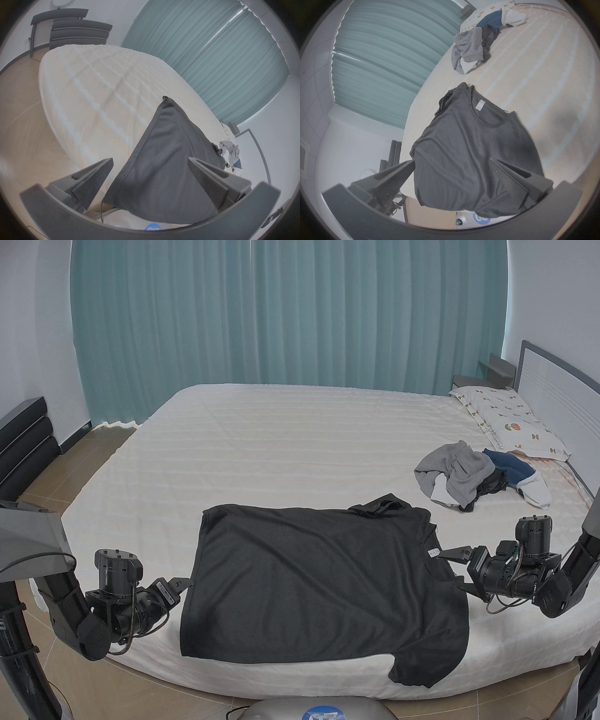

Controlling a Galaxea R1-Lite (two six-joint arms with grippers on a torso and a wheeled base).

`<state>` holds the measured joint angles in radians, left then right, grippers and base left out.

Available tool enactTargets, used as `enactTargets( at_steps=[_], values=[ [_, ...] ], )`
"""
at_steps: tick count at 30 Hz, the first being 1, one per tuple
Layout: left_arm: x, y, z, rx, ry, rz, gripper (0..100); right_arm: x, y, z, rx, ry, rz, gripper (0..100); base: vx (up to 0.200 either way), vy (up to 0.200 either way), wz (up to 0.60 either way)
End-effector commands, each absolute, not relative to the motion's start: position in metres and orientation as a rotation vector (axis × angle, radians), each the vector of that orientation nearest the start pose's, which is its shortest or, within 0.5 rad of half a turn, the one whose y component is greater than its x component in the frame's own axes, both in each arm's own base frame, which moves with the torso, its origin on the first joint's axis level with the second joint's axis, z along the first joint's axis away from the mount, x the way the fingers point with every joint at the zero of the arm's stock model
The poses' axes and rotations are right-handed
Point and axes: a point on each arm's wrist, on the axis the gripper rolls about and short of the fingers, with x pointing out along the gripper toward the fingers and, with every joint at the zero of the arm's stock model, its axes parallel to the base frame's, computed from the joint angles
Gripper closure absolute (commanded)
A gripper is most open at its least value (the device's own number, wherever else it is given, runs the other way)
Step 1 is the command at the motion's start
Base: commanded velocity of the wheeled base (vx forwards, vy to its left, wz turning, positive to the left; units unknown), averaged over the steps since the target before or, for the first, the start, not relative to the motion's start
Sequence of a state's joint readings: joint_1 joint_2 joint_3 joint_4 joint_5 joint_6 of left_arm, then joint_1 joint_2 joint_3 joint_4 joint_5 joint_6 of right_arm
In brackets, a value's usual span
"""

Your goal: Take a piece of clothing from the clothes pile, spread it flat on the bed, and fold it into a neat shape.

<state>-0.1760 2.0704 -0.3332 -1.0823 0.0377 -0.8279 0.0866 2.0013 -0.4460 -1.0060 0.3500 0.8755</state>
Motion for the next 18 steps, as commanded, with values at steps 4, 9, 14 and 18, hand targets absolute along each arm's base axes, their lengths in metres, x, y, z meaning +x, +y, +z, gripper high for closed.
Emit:
enactTargets(
  at_steps=[4,9,14,18],
  values=[
    [0.27,-0.0476,0.0097,-0.72,0.674,0.15,0,0.2837,0.037,0.0271,0.921,0.772,0.138,0,0.0,0.0,0.0],
    [0.2733,-0.0471,0.0098,-0.724,0.665,0.159,0,0.2837,0.0392,0.0236,0.919,0.786,0.137,0,0.0,0.0,0.0],
    [0.2726,-0.0466,0.0091,-0.724,0.671,0.164,0,0.284,0.0392,0.0251,0.921,0.781,0.139,0,0.0,0.04,0.0],
    [0.2753,-0.0458,0.0108,-0.749,0.66,0.17,0,0.2863,0.0404,0.0276,0.918,0.769,0.149,0,0.0,0.2,0.0]
  ],
)
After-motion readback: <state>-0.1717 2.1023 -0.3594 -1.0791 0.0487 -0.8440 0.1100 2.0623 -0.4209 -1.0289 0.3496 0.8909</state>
